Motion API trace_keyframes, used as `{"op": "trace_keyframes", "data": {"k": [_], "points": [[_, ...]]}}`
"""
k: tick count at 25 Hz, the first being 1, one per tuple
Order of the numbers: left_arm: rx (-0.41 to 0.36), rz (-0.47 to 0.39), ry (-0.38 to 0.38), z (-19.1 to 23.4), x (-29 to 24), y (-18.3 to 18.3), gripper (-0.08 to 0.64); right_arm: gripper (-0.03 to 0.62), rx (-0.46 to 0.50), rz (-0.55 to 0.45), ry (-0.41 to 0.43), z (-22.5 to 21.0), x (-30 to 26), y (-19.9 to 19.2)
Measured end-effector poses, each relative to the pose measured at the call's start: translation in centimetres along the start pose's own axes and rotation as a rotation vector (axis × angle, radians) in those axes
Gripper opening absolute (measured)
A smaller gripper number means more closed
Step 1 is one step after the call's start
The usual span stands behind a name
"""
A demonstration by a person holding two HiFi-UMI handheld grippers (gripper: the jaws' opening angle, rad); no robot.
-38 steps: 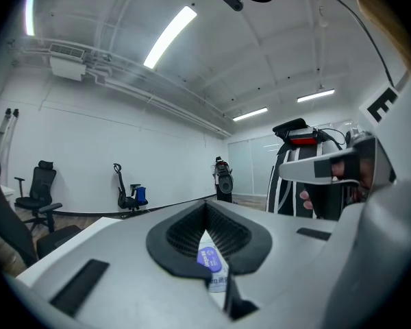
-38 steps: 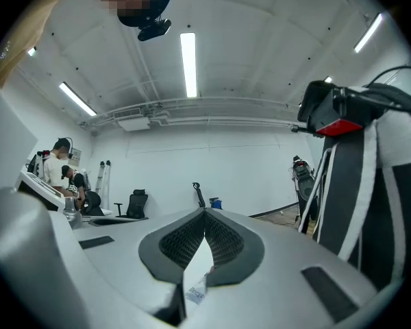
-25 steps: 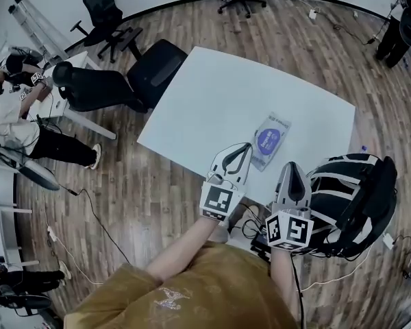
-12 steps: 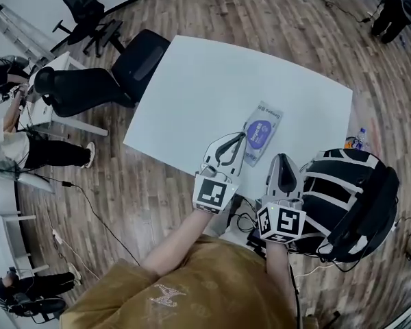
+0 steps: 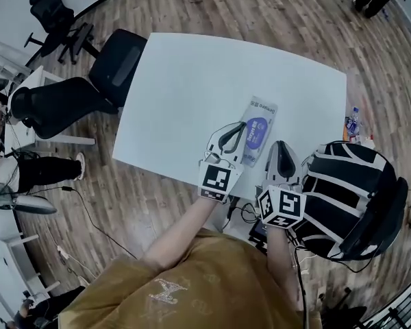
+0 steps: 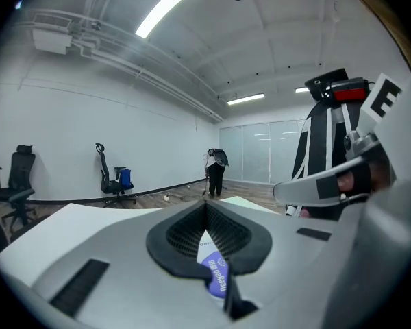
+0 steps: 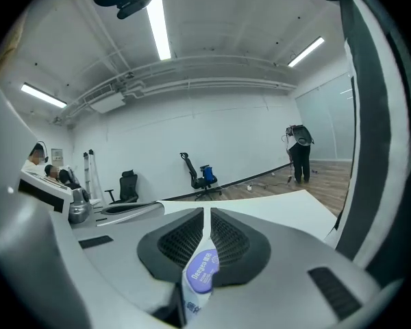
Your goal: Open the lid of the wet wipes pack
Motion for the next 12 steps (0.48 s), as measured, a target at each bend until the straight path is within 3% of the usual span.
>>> {"op": "trace_keyframes", "data": {"k": [7,12], "points": [[0.029,0.125,-0.019,1.4,-2.1,-4.1,0.006,0.032,-0.023,0.158,-0.011,-0.4,-3.9,-4.4],[0.067,0.271,0.009,2.3,-3.0,-7.3,0.006,0.083,-0.251,0.283,-0.017,-1.4,-5.7,-7.9]]}}
Point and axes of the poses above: the fingertips, and each gripper's own axes: x backward along the fingers, z to its left, y out of its top, the point moved 6 cm from there along x, backward along the fingers, and after that the axes turned 4 degrees about -y, right-handed, at the moved point
